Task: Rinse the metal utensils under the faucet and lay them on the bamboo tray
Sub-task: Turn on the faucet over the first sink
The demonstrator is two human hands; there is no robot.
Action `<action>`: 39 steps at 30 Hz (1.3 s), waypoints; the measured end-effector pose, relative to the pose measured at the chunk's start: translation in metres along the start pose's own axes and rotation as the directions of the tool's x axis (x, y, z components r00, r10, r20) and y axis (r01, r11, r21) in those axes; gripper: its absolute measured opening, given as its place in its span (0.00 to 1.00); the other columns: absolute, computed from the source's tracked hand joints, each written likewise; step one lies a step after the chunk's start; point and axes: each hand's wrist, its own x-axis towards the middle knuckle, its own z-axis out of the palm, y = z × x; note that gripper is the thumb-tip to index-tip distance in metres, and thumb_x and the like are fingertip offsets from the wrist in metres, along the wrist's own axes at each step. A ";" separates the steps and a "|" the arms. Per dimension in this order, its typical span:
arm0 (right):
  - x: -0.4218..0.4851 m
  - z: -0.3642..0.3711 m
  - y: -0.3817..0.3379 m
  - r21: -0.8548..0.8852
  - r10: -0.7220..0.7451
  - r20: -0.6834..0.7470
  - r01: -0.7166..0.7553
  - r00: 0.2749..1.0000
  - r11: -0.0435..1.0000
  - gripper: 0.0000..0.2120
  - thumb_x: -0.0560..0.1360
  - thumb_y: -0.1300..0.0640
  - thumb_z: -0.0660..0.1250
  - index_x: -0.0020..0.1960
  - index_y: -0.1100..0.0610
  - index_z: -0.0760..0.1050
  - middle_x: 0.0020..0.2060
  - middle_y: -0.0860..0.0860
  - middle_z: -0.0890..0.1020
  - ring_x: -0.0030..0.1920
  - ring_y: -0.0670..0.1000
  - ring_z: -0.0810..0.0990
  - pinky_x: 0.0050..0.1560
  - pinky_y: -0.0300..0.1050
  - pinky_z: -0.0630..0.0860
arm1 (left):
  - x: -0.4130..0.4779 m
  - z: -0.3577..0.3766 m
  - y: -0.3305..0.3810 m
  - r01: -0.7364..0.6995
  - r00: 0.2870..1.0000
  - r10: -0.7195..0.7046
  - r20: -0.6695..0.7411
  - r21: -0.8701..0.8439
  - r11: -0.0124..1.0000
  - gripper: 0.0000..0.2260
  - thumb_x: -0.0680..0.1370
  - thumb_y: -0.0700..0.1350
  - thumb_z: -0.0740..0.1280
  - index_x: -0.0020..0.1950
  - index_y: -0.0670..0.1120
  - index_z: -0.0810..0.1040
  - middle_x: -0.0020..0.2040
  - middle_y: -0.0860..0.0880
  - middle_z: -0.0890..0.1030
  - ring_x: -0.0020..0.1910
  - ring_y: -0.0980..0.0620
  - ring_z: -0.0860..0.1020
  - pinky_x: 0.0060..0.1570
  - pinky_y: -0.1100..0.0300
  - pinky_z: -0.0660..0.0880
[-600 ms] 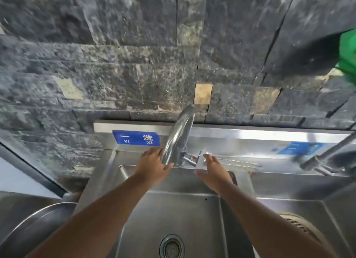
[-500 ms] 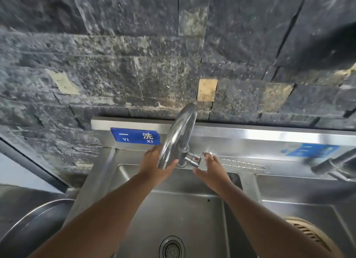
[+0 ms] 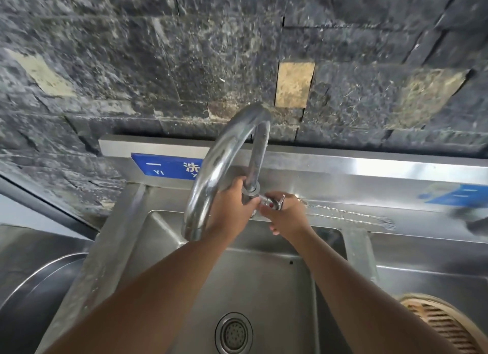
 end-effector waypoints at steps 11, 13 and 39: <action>-0.001 -0.003 0.003 0.004 -0.050 0.060 0.050 0.997 0.999 0.06 0.76 0.53 0.71 0.52 0.52 0.83 0.34 0.51 0.82 0.21 0.46 0.73 0.22 0.37 0.72 | -0.002 0.001 0.003 0.008 1.000 -0.008 -0.001 -0.077 0.997 0.14 0.71 0.47 0.75 0.51 0.57 0.74 0.36 0.67 0.74 0.39 0.81 0.71 0.37 0.83 0.66; -0.001 -0.003 0.006 0.025 -0.059 0.068 0.057 0.996 0.998 0.06 0.76 0.53 0.72 0.53 0.51 0.83 0.33 0.50 0.82 0.22 0.48 0.73 0.22 0.39 0.72 | -0.002 0.003 0.002 0.002 1.000 -0.002 -0.007 -0.102 0.995 0.13 0.72 0.44 0.75 0.54 0.52 0.76 0.37 0.66 0.74 0.40 0.81 0.71 0.38 0.83 0.65; 0.000 -0.002 0.017 0.142 -0.132 0.078 0.120 0.988 0.983 0.07 0.77 0.56 0.71 0.54 0.50 0.83 0.36 0.55 0.82 0.23 0.49 0.75 0.23 0.40 0.75 | -0.001 0.010 -0.006 -0.020 0.999 0.019 -0.049 -0.018 1.000 0.15 0.72 0.50 0.74 0.56 0.53 0.74 0.43 0.56 0.82 0.39 0.55 0.78 0.40 0.61 0.73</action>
